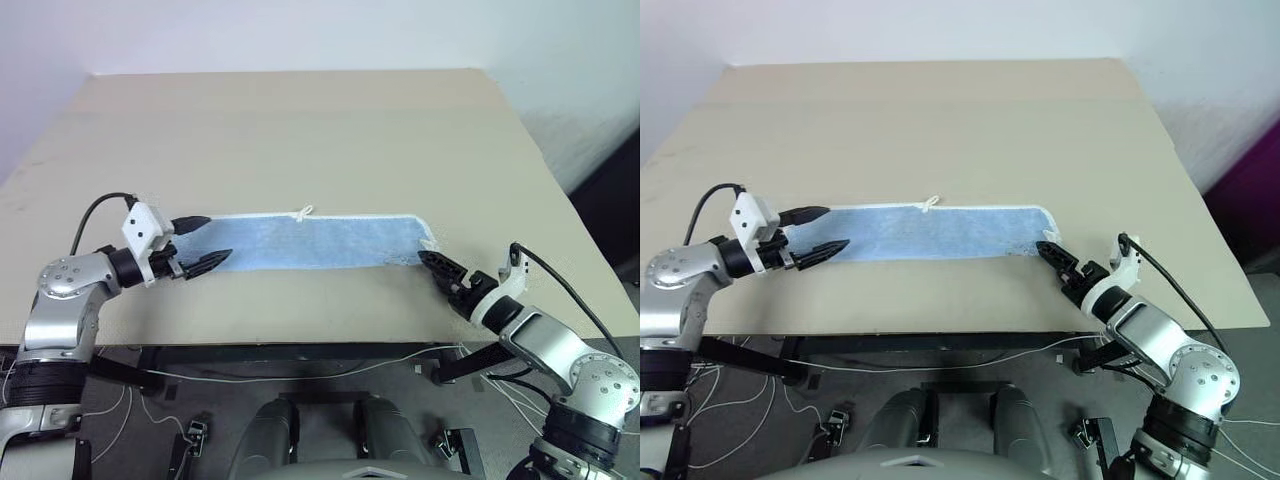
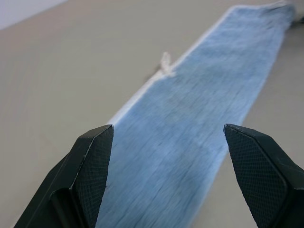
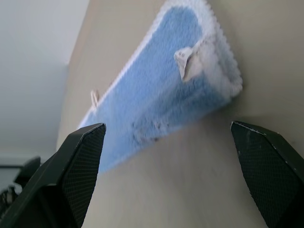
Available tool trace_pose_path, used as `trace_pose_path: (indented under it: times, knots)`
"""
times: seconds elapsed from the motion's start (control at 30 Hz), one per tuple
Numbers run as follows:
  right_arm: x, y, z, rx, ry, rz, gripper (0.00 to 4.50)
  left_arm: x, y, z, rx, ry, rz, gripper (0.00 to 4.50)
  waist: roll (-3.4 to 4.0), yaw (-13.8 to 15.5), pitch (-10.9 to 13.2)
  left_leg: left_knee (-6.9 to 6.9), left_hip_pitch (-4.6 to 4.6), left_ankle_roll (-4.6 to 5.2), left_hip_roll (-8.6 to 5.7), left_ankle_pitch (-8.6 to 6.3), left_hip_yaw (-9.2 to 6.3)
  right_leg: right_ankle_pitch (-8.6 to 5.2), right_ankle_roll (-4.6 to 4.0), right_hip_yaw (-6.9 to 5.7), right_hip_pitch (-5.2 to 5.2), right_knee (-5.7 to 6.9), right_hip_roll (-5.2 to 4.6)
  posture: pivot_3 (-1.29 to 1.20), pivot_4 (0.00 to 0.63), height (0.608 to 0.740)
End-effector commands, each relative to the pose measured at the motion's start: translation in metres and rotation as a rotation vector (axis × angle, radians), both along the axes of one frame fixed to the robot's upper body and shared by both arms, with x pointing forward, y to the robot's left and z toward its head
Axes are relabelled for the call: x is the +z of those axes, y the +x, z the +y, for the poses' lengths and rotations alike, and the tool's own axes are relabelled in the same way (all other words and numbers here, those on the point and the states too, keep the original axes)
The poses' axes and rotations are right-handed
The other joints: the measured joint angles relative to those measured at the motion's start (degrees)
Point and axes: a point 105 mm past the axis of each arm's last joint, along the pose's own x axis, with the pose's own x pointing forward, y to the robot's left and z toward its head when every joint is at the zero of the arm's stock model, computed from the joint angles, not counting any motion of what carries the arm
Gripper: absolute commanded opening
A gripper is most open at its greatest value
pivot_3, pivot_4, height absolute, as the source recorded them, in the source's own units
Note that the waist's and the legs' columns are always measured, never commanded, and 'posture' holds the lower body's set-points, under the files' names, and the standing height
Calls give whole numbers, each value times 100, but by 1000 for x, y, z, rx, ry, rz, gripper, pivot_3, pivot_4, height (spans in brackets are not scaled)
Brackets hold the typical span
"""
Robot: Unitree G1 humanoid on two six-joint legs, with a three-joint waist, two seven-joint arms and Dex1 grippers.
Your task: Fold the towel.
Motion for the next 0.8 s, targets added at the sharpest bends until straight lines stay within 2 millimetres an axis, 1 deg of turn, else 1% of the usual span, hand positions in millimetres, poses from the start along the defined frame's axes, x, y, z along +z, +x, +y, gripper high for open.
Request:
trace_pose_path:
  times: [0.03,0.1,0.17,0.3,0.5,0.57,0.63,0.8]
  knots:
    - [-9,12,7,-21,42,62,4385,8,-5,-10,-36,-9,-19,3881,-1,-40,0,0,1,0,0,0,0,0,0,-1,2,0,1,0,150,740]
    - [-17,17,8,-45,45,108,4385,6,-8,-12,-51,-6,-8,3881,-4,-79,-3,0,2,0,2,0,0,0,0,-1,3,0,4,0,150,740]
    - [-20,19,10,-54,58,128,4385,6,-9,-13,-55,0,-6,3881,-18,-100,-11,-1,9,1,8,0,0,0,0,0,9,0,10,0,150,740]
    - [-22,22,15,-64,79,150,4385,7,-11,-14,-55,0,-7,3881,-27,-91,-16,-2,35,1,12,0,0,0,-1,-1,36,-1,14,0,150,740]
    - [-22,26,19,-85,111,160,4385,5,-18,-21,-84,-1,6,3881,-29,-95,-17,-19,84,2,14,-1,0,-1,-2,1,82,-19,13,0,150,740]
    - [-22,29,19,-108,127,164,4014,3,-18,-23,-87,-1,10,3881,-29,-95,-17,-22,91,2,16,-1,0,-2,-3,1,89,-23,13,0,150,740]
    - [-22,30,20,-112,131,167,3465,2,-18,-24,-89,0,12,3881,-29,-94,-17,-22,92,2,16,-1,0,-2,-3,1,90,-24,13,0,150,740]
    - [-22,31,17,-141,141,170,1632,1,-16,-26,-97,-1,15,3881,-26,-90,-16,-25,90,2,16,-1,1,-2,-3,2,87,-25,13,0,150,740]
